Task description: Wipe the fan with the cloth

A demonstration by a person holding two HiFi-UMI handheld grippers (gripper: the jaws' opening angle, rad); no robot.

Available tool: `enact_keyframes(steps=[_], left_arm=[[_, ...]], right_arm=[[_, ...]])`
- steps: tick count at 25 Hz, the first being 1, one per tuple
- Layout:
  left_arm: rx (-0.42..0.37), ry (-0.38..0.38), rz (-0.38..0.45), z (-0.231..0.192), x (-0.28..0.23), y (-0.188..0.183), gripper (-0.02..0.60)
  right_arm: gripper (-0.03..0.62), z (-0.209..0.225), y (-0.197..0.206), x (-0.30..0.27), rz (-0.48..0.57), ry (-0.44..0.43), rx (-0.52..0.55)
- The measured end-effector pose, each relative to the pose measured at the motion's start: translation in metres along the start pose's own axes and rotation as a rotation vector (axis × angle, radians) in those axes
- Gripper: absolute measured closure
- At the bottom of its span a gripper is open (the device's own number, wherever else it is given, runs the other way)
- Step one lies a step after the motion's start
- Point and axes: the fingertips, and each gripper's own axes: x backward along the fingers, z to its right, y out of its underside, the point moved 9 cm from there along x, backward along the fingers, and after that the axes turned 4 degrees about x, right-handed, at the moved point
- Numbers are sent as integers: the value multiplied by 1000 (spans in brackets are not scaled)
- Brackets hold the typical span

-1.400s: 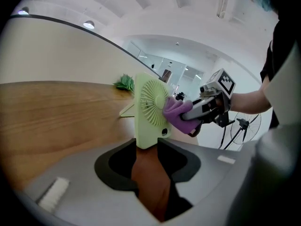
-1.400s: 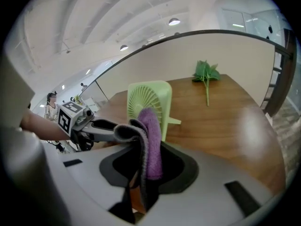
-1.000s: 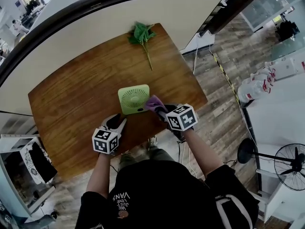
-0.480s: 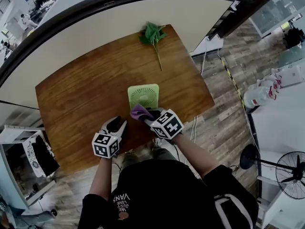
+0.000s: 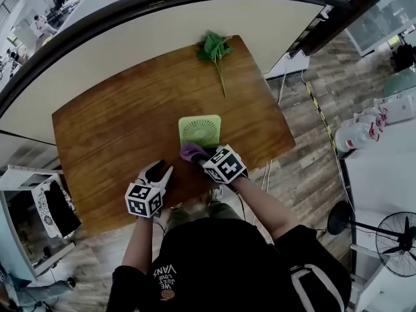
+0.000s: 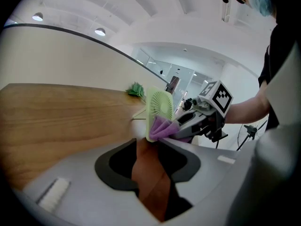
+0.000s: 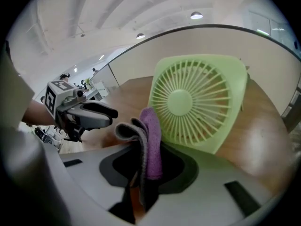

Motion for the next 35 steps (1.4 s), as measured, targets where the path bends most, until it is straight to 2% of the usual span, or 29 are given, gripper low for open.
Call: enact_keyframes(steps=[13, 26, 30, 35], left_arm=[[-34, 69, -19, 25, -36, -11, 449], [-25, 42, 15, 38, -47, -17, 449], [-20, 21, 39, 45, -47, -18, 449], [-16, -12, 94, 60, -45, -23, 449]], right_arm=[[494, 36, 48, 43, -13, 95, -111], [494, 61, 72, 71, 0, 175, -192], [494, 63, 76, 84, 48, 201, -218], [494, 61, 70, 108, 169, 216, -227]])
